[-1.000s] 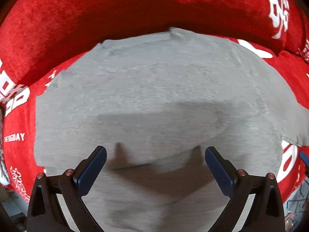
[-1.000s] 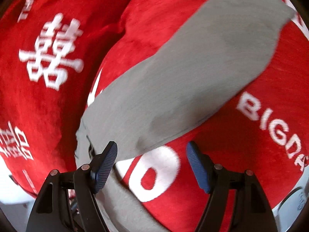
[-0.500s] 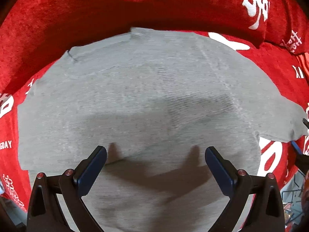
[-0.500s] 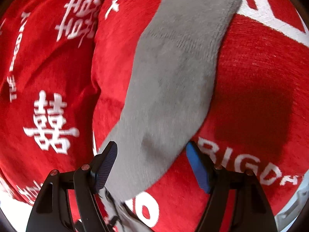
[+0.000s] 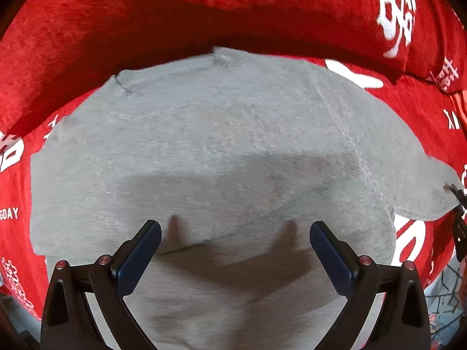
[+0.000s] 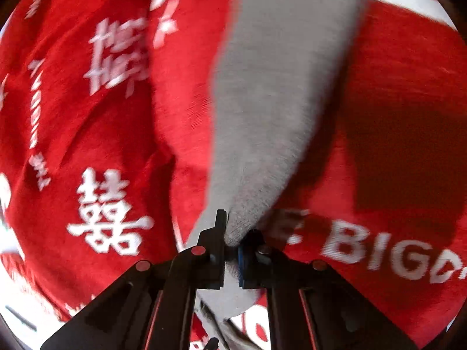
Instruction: Fold small clothes
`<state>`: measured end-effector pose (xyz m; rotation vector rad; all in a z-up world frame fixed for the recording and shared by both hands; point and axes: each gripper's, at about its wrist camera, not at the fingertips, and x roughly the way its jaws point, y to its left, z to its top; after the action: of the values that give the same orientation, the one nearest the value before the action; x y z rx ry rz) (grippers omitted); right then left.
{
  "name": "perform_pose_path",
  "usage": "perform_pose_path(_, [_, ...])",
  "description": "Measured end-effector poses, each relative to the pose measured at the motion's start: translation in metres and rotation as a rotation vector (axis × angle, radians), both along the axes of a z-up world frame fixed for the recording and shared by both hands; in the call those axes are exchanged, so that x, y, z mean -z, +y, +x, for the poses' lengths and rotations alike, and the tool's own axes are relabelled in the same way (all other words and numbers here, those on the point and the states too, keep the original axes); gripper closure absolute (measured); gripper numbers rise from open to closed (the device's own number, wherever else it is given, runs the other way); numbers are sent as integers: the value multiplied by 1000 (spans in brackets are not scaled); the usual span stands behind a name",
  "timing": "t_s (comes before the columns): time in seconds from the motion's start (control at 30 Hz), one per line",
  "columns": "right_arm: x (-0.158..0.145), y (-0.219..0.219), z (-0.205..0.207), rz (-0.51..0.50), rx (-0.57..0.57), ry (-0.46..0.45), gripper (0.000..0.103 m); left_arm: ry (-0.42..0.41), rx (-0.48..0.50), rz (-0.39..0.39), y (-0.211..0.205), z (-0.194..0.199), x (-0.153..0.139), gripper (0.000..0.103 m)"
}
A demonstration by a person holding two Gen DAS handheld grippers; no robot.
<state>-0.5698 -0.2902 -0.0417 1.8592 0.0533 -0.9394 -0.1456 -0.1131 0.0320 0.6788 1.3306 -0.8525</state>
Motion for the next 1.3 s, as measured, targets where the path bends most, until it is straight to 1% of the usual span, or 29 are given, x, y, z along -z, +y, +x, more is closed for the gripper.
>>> perform_pose_path(0.1, [-27, -14, 34, -87, -122, -6, 97, -11, -29, -24, 10, 12, -8, 1])
perform_pose_path(0.2, [-56, -26, 86, -179, -272, -11, 97, -26, -69, -44, 24, 28, -17, 1])
perform_pose_path(0.3, [-83, -30, 154, -278, -457, 6, 97, -44, -109, -57, 42, 48, -25, 1])
perform_pose_path(0.4, [-105, -18, 241, -386, -691, 43, 97, -63, -156, -64, 62, 71, -30, 1])
perform_pose_path(0.47, [-108, -1, 293, -428, -827, 58, 96, -75, -188, -63, 75, 86, -28, 1])
perform_pose_path(0.5, [-105, 8, 315, -432, -878, 58, 96, -78, -208, -60, 82, 93, -27, 1])
perform_pose_path(0.57, [-91, 30, 359, -420, -980, 57, 96, -84, -244, -52, 94, 103, -21, 1])
perform_pose_path(0.6, [-80, 44, 383, -411, -1036, 70, 97, -86, -262, -47, 101, 108, -18, 1])
perform_pose_path(0.67, [-56, 66, 414, -376, -1118, 116, 96, -87, -288, -38, 113, 117, -12, 1])
perform_pose_path(0.73, [-33, 80, 432, -330, -1167, 170, 96, -86, -314, -31, 125, 125, -6, 1])
perform_pose_path(0.77, [-23, 83, 436, -304, -1179, 193, 94, -86, -321, -30, 127, 127, -3, 1])
perform_pose_path(0.8, [-13, 85, 438, -260, -1182, 223, 92, -84, -330, -30, 130, 130, 0, 1])
perform_pose_path(0.83, [-9, 87, 435, -235, -1175, 236, 92, -80, -337, -32, 133, 133, 2, 1])
perform_pose_path(0.9, [-7, 86, 421, -202, -1133, 211, 82, -75, -347, -38, 138, 136, 2, 1])
perform_pose_path(0.97, [-13, 78, 407, -201, -1065, 202, 55, -71, -350, -45, 140, 139, 3, 1])
perform_pose_path(1.0, [-15, 72, 398, -200, -1009, 198, 52, -69, -353, -50, 141, 141, 3, 1])
perform_pose_path(1.03, [-15, 68, 392, -189, -970, 196, 52, -66, -356, -55, 142, 143, 3, 1])
perform_pose_path(1.1, [-10, 54, 384, -139, -862, 173, 52, -57, -363, -68, 145, 147, 1, 1])
perform_pose_path(1.13, [-9, 50, 384, -128, -833, 169, 62, -53, -368, -75, 146, 149, 0, 1])
perform_pose_path(1.17, [-10, 46, 389, -139, -825, 179, 89, -47, -373, -81, 148, 151, -1, 1])
perform_pose_path(1.2, [-19, 47, 401, -177, -849, 192, 96, -41, -381, -90, 150, 154, -2, 1])
perform_pose_path(1.23, [-26, 49, 413, -221, -888, 203, 96, -36, -388, -99, 153, 157, -3, 1])
perform_pose_path(1.27, [-36, 57, 434, -287, -967, 206, 96, -28, -395, -111, 155, 161, -5, 1])
perform_pose_path(1.3, [-42, 65, 445, -326, -1023, 210, 96, -22, -400, -122, 157, 164, -6, 1])
